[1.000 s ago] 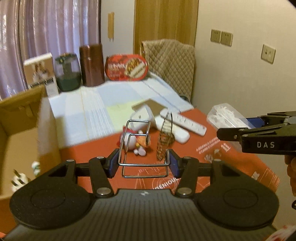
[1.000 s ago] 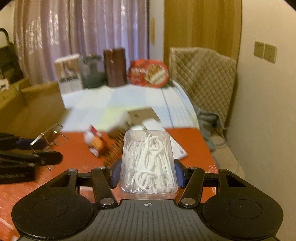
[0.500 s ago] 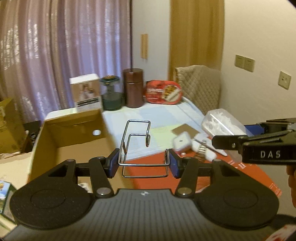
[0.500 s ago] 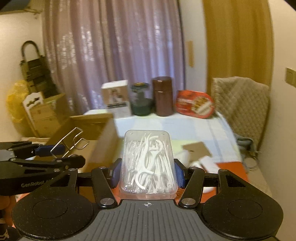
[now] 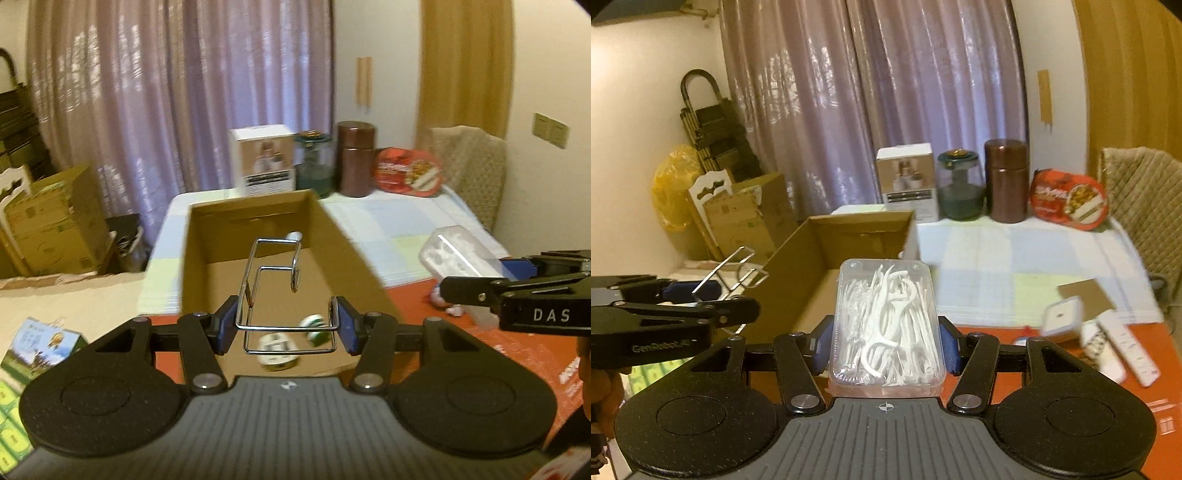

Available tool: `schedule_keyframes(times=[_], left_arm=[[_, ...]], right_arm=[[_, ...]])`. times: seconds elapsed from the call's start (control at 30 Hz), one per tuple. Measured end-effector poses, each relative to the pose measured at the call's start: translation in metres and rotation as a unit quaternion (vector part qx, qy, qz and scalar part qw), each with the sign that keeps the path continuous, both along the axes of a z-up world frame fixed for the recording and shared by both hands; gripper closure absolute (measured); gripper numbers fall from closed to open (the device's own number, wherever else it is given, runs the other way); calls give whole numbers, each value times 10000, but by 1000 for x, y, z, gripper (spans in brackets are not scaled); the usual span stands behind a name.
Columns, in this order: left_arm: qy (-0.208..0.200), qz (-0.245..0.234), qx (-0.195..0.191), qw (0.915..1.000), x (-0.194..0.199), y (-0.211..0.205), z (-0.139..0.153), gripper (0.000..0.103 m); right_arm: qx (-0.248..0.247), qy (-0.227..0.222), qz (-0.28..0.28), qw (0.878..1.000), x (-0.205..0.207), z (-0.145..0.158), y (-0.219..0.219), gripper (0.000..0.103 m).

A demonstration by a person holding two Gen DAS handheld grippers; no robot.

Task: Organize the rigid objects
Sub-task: 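Carry the wire rack and floss box with both tools over the cardboard box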

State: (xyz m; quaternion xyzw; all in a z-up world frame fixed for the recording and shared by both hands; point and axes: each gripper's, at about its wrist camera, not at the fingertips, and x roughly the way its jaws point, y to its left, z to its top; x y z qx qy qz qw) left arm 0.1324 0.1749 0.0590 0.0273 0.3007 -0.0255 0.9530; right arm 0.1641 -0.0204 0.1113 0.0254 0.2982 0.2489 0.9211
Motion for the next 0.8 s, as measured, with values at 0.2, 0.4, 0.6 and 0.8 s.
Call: schedule_keyframes(times=[0.2,0.4,0.6,0.8], left_arm=[[111,199,10,9997,10,27,-15,54],[230,315,-125,9992,23,39,-32,54],[289,332,-242,9987,31,44,-43,54],[348,298,-265,9986,37,43,-49,54]], right_arm=[[3,-32,22,10000,19,-20,29,49],[-68,-86,301,9995,32,-25,58,49],[-98,272,354,9990,47,-40,69,49],[-203,314,305,9988,49,-45,68,49]])
